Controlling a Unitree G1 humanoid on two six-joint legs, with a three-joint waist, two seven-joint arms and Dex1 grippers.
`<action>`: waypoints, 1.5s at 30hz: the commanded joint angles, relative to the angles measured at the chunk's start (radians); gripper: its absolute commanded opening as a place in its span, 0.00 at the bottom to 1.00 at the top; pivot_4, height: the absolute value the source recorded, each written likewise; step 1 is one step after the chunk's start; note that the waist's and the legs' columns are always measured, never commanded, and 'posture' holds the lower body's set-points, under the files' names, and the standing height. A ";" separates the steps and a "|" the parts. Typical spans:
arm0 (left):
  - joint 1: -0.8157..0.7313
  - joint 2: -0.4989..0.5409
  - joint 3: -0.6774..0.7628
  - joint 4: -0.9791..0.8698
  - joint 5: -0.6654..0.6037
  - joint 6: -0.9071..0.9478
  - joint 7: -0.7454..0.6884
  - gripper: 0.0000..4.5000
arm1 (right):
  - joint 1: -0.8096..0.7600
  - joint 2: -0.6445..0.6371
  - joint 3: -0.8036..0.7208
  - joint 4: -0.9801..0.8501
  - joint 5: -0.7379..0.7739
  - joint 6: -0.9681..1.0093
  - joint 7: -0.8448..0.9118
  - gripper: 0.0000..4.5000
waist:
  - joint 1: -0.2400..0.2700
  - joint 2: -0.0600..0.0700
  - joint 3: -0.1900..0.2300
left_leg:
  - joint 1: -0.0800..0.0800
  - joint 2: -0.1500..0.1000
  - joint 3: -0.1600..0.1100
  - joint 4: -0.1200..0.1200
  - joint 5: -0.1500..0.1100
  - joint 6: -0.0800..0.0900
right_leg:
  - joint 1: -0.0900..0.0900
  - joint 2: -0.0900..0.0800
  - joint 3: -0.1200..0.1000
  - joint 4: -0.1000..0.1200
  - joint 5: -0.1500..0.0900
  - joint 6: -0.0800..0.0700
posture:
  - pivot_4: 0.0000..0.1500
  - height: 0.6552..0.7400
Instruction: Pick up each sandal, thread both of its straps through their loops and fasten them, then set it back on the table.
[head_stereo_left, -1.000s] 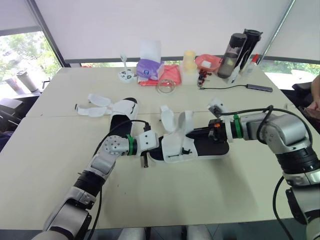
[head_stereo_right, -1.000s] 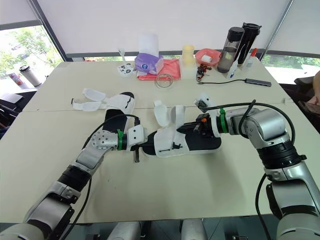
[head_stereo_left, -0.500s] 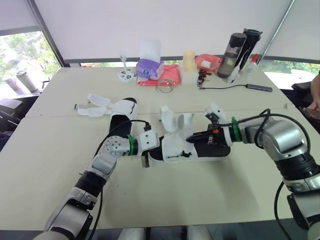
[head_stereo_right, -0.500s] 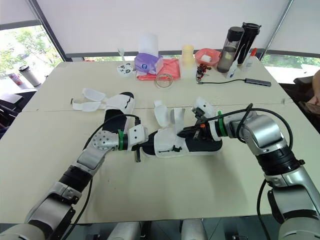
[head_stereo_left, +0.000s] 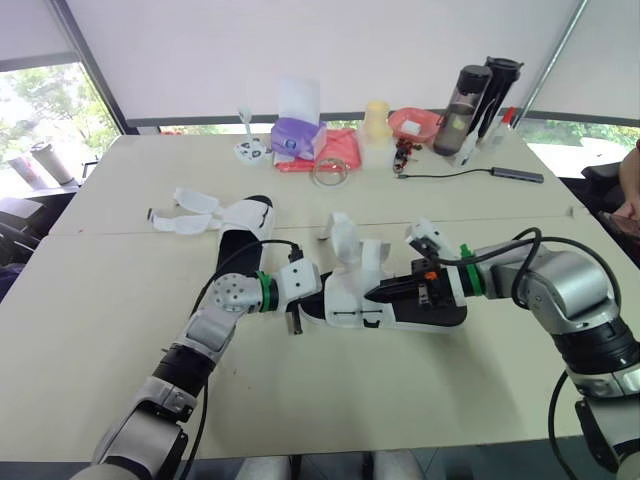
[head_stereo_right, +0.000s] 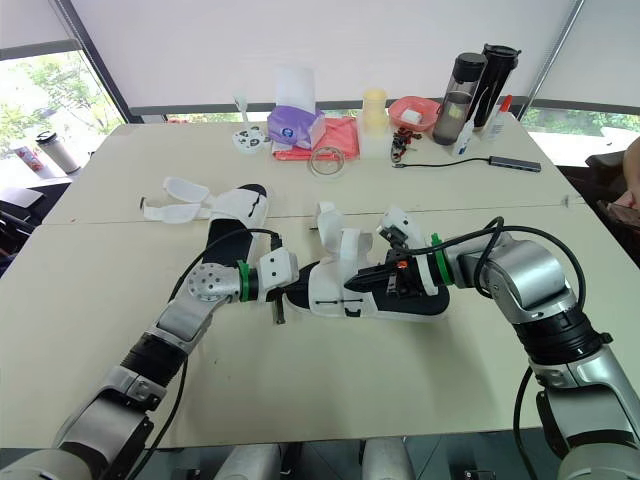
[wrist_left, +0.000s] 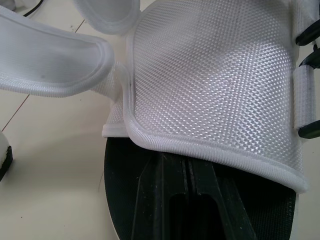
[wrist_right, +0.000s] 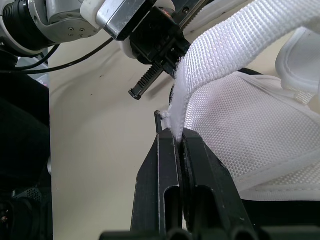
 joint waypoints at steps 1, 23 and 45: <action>0.033 0.007 -0.020 0.030 0.028 0.036 -0.003 0.00 | 0.008 0.006 -0.027 -0.029 0.010 0.013 -0.020 0.13 | 0.000 0.000 0.000 | 0.000 0.000 0.000 0.000 0.000 0.000 | 0.000 0.000 0.000 0.000 0.000 0.000 | 1.00 1.00; 0.054 0.012 -0.026 -0.002 0.004 0.057 -0.057 0.00 | 0.514 0.072 -0.469 -0.507 0.423 0.202 -0.311 0.99 | 0.001 0.000 0.000 | 0.000 0.000 0.000 -0.005 0.000 0.000 | -0.001 0.000 0.000 -0.002 0.000 0.000 | 1.00 1.00; 0.044 0.018 -0.024 -0.001 0.008 0.059 -0.068 0.00 | 0.587 0.138 -0.277 -0.370 0.214 -0.054 -0.417 0.99 | 0.000 0.000 -0.001 | 0.001 0.000 0.001 -0.005 0.000 0.001 | 0.000 0.000 0.000 -0.003 0.000 0.000 | 1.00 1.00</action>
